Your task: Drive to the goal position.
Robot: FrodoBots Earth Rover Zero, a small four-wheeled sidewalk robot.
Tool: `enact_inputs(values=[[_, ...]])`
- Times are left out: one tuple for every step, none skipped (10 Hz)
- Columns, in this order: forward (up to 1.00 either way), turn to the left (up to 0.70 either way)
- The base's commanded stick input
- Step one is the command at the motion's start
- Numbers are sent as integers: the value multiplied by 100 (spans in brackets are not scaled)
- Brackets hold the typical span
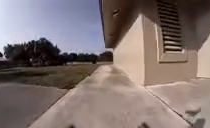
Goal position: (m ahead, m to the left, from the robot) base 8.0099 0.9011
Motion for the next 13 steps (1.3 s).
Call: enact_inputs(values=[[100, 0], [100, 0], [100, 0], [100, 0], [100, 0], [100, 0], [100, 0], [100, 0], [100, 0], [100, 0], [100, 0], [100, 0], [100, 0]])
